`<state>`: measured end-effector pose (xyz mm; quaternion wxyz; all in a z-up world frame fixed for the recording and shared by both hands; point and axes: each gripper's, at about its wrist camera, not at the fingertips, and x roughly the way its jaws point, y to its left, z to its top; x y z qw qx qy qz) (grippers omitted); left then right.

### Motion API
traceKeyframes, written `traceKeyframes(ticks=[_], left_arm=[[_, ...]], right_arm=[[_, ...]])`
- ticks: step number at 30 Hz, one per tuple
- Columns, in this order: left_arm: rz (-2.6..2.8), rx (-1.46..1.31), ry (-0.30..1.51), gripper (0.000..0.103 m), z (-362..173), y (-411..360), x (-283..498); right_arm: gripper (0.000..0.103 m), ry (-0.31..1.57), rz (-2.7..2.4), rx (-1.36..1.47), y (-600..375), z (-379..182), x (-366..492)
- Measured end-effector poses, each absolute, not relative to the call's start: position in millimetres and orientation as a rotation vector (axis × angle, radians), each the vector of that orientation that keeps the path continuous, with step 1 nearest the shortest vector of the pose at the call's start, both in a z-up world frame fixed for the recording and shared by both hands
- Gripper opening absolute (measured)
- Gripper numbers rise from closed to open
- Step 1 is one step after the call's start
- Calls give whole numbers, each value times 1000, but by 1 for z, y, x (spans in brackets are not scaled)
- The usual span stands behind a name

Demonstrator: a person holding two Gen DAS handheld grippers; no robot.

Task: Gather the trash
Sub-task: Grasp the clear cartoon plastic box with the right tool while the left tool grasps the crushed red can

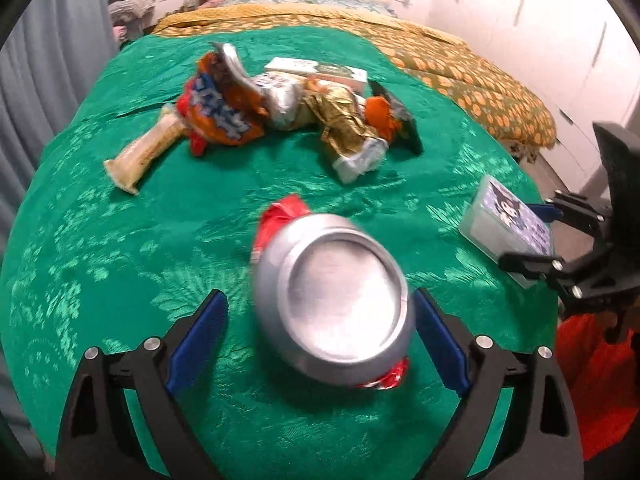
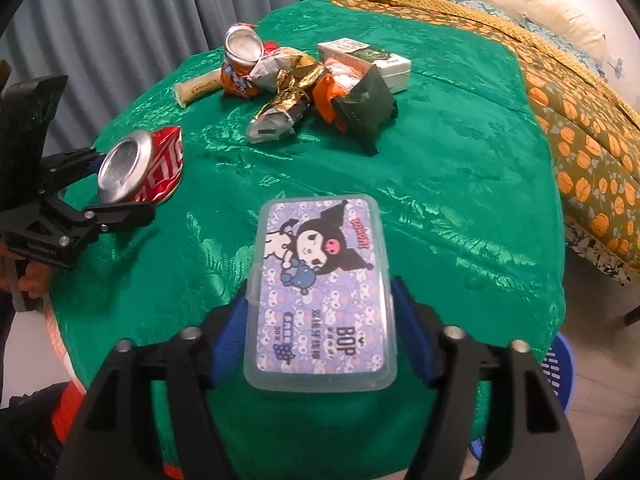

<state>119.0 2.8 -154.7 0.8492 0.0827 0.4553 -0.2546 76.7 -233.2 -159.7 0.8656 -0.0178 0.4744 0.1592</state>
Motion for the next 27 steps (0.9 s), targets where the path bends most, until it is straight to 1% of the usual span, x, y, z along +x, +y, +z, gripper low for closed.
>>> traceKeyframes(ticks=[3,8,9,10,11,12,13,14,15,16,21,27], left_arm=[[-503,170,953,92,-152,3,117],[-470,280,946,93,-153,-21,114],[-464,287,948,93,-154,-23,115],[-455,289,956,93,-157,-26,118],[-447,287,961,93,-158,-26,120],[-430,290,969,92,-160,-26,122],[-423,288,973,88,-162,-26,124],[-423,281,977,82,-162,-25,125],[-432,264,982,72,-162,-23,125],[-438,251,986,68,-162,-21,126],[-433,238,964,65,-158,-19,123],[-455,195,921,65,-139,-26,113]], right_arm=[[77,985,333,-31,-233,-155,77],[77,986,311,-52,-226,-152,81],[75,990,304,-55,-225,-152,82],[63,994,303,-56,-226,-153,83],[62,996,304,-52,-226,-153,83],[62,992,300,-49,-227,-151,82],[62,986,297,-48,-228,-150,81],[62,977,294,-46,-229,-148,79],[62,969,296,-39,-231,-147,78],[62,963,298,-32,-232,-146,77],[62,932,319,39,-242,-139,72],[62,900,334,139,-256,-132,70]])
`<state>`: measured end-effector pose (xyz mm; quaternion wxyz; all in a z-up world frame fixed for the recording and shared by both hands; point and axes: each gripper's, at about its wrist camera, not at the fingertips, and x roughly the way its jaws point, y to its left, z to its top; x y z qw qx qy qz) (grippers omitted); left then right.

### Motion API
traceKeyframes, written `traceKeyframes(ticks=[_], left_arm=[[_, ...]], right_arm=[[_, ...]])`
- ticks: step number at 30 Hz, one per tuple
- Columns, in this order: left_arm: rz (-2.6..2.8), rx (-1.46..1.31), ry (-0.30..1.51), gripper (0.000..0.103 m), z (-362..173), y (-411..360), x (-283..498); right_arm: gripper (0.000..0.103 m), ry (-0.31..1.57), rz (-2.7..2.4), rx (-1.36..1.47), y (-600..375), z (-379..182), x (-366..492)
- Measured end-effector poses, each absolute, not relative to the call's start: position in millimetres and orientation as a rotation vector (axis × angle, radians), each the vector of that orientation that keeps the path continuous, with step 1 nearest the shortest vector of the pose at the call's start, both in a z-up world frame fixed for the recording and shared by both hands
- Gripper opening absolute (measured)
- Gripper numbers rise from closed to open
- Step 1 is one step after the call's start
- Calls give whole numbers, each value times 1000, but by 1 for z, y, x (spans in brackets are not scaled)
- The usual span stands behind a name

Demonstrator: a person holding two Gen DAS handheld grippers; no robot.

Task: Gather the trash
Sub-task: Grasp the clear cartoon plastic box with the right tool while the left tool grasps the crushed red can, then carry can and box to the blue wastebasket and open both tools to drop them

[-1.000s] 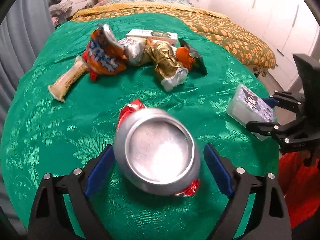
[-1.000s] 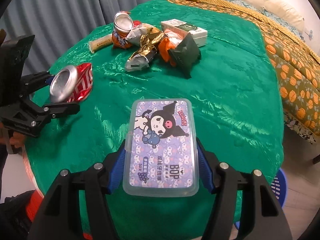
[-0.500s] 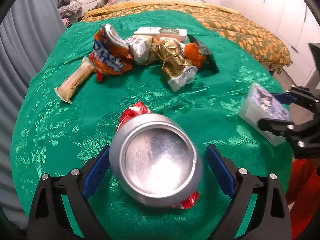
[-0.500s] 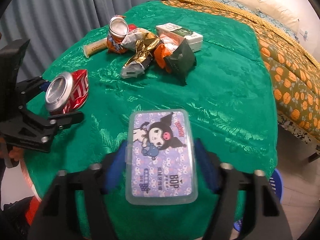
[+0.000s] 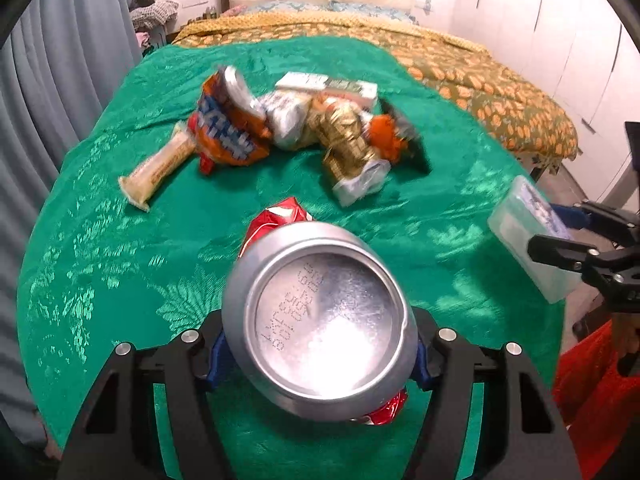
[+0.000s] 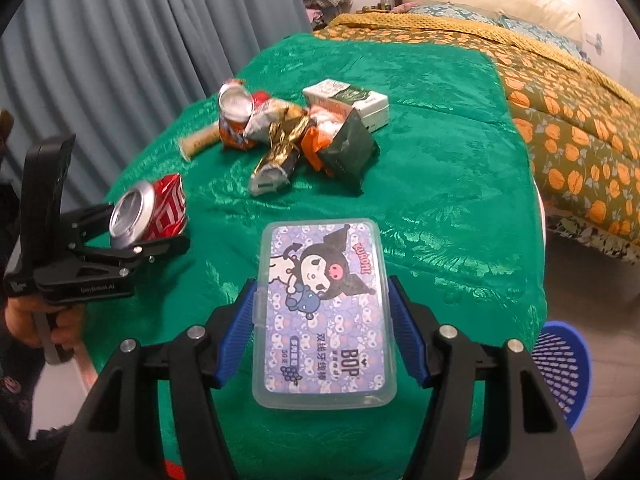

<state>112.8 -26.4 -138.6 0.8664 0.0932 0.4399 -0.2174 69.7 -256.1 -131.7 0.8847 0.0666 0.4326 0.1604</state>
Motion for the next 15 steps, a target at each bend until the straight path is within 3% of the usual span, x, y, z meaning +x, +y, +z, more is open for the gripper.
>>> traceKeyframes(ticks=[15], left_arm=[[-695,251,867,65,-106,-168,83]], right_arm=[[62,851,155,218,-371,-100,44]])
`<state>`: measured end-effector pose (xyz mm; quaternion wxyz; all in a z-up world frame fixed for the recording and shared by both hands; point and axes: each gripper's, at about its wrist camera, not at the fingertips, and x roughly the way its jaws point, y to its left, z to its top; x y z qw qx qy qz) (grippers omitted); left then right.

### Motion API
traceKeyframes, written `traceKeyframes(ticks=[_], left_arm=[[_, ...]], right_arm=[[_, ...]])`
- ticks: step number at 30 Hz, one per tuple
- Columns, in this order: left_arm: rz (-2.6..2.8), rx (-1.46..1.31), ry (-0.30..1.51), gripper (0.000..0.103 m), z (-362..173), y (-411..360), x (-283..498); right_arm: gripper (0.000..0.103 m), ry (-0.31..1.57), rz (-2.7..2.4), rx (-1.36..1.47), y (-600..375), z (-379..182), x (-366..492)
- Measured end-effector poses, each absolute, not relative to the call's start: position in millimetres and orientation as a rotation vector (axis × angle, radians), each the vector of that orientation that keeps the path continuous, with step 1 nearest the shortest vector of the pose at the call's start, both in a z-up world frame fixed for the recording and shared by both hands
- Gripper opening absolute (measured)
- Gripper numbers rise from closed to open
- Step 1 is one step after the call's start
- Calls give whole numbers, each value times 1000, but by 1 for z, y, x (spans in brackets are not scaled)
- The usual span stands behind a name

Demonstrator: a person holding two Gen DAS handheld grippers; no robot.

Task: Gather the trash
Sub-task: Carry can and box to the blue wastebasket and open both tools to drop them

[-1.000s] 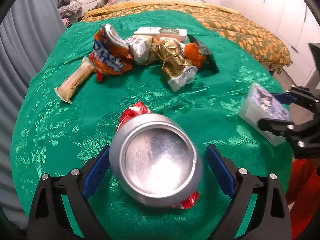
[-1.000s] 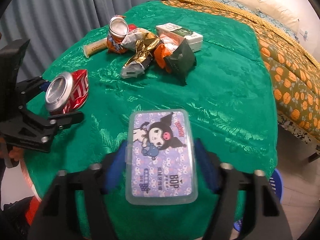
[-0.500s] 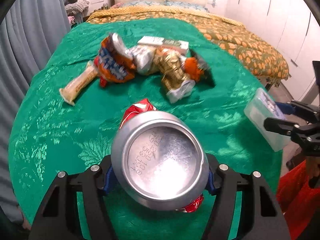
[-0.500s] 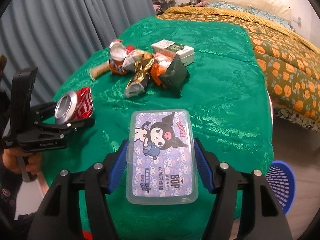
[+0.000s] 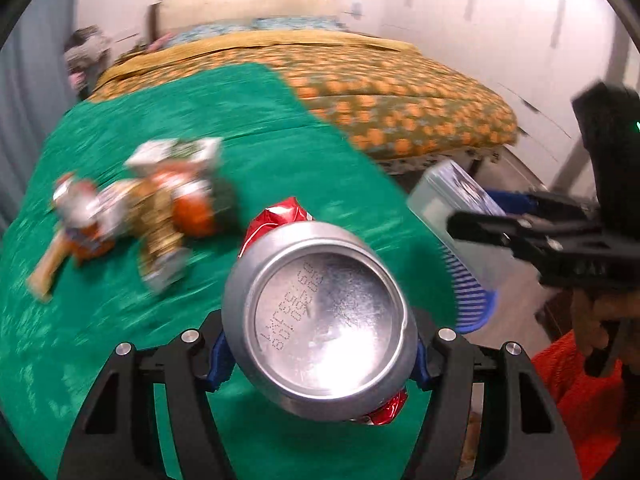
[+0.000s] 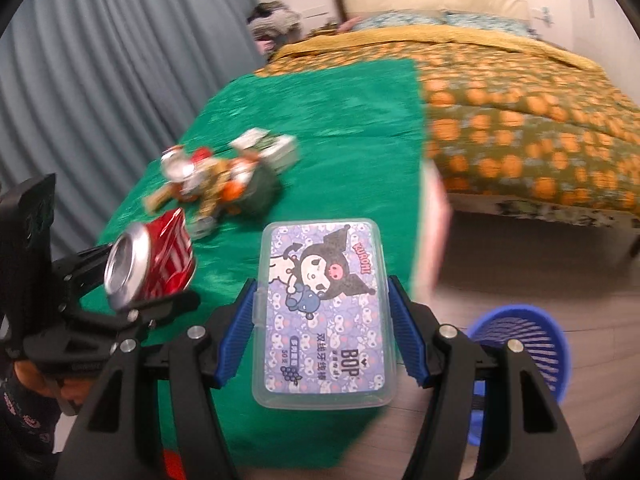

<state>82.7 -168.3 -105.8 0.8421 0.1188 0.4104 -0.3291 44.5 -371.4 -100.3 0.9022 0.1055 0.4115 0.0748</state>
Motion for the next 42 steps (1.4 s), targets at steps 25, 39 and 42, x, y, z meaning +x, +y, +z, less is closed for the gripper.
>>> traceKeyframes(ticks=[25,39,42], left_arm=[[-932,386,1020,66,-217,-449,54],[-940,420,1055,89,-271,-490,70],[-933,379,1039,89,-258,-479,70]], right_arm=[[62,913,-225,475,-612,-215,-5],[79,855,-261,617,-647,-229,-5],[79,818,-295,609,-651,-217,-10]])
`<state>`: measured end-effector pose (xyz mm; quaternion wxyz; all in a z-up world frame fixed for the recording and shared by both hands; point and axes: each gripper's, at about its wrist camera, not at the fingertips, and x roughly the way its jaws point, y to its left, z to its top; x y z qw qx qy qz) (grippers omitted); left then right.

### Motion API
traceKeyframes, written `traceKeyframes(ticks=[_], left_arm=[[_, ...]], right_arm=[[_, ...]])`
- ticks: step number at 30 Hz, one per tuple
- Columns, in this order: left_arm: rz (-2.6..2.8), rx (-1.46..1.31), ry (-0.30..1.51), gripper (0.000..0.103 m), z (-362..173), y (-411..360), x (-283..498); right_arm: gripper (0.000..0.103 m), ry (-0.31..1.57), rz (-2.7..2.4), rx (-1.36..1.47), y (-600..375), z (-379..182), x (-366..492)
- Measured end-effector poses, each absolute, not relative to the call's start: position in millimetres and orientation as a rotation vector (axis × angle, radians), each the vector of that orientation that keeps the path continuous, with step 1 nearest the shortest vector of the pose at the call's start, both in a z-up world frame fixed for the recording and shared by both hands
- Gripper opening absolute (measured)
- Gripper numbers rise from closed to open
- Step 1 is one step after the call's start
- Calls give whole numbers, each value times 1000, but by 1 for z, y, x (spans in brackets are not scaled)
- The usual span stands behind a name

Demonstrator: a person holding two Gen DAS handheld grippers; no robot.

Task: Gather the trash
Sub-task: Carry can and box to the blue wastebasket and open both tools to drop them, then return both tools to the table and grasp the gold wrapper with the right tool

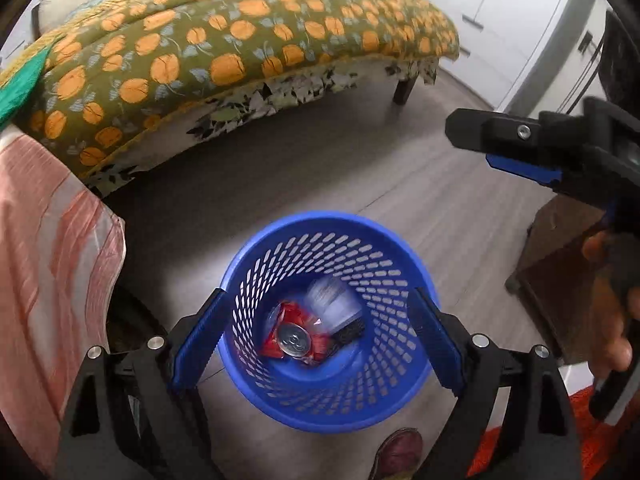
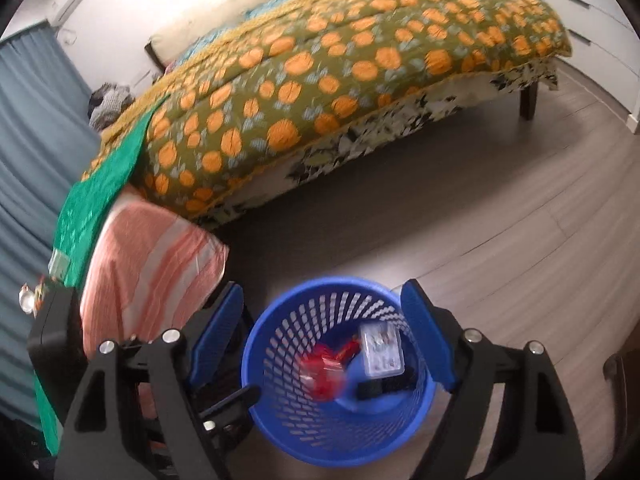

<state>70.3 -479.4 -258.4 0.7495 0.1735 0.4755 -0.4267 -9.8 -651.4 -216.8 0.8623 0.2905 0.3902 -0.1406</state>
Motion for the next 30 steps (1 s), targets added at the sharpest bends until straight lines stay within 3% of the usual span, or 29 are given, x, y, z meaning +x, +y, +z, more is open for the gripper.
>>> traceKeyframes(ticks=[13,30], left_arm=[[-894,312,855,93,-149,-367,30],[-399,268,897,94,-159,-104,99]], right_arm=[[82,696,-329,346,-592,-153,-13],[82,774,118,30,-359,-144,41]])
